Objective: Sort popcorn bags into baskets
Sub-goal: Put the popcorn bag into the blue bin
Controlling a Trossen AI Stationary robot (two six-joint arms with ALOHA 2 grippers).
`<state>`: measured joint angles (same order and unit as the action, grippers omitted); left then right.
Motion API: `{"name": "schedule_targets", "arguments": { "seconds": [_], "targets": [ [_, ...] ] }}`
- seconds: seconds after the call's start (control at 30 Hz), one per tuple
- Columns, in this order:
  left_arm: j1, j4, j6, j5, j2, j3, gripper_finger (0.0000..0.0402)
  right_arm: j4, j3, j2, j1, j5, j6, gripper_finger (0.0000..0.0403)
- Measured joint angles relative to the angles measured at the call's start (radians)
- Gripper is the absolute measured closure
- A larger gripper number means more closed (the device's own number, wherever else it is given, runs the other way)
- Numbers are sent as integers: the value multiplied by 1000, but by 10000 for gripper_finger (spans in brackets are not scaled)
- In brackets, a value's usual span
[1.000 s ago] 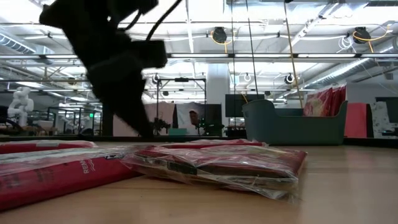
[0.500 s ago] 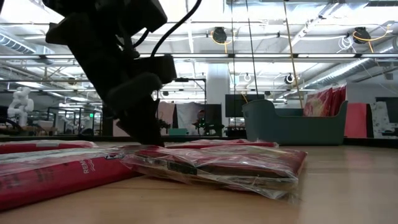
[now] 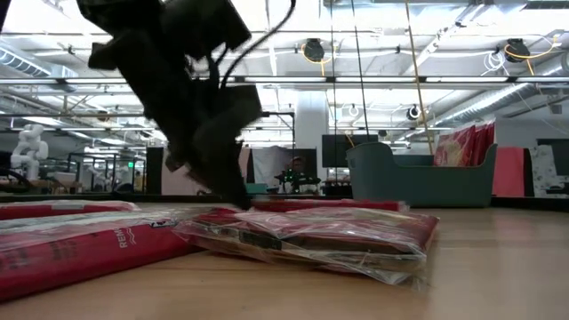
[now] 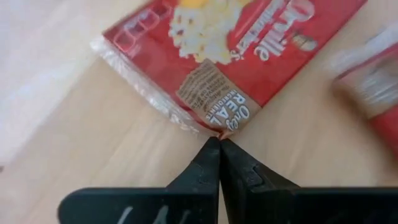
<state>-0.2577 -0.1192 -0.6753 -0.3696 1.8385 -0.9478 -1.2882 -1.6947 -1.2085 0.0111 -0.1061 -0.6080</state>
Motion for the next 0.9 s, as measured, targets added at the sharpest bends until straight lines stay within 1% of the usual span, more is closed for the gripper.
{"name": "schedule_targets", "arguments": {
  "seconds": [0.13, 0.2, 0.3, 0.37, 0.43, 0.53, 0.7, 0.8, 0.9],
  "targets": [
    [-4, 16, -44, 0, -48, -2, 399, 11, 2, -3, 35, -2, -2, 177],
    [-3, 18, -65, 1, -71, -2, 399, 48, 23, -2, 53, -1, -3, 177],
    [-2, 31, -76, -1, -110, -3, 400, 136, 102, 14, 83, 1, -13, 177],
    [-3, 32, -75, -1, -124, -3, 400, 224, 179, 30, 108, 14, -10, 177],
    [-4, 42, -77, 1, -137, -3, 400, 329, 268, 43, 130, 39, 2, 177],
    [-4, 78, -103, 2, -152, -3, 400, 532, 420, 53, 165, 81, 14, 177],
    [-4, 152, -165, 8, -151, -3, 401, 920, 686, 47, 222, 77, 47, 172],
    [-4, 174, -197, 12, -151, -4, 401, 1130, 831, 27, 251, 33, 107, 158],
    [-4, 183, -219, 22, -151, -4, 401, 1251, 933, 16, 281, -36, 212, 137]
  ]
}}
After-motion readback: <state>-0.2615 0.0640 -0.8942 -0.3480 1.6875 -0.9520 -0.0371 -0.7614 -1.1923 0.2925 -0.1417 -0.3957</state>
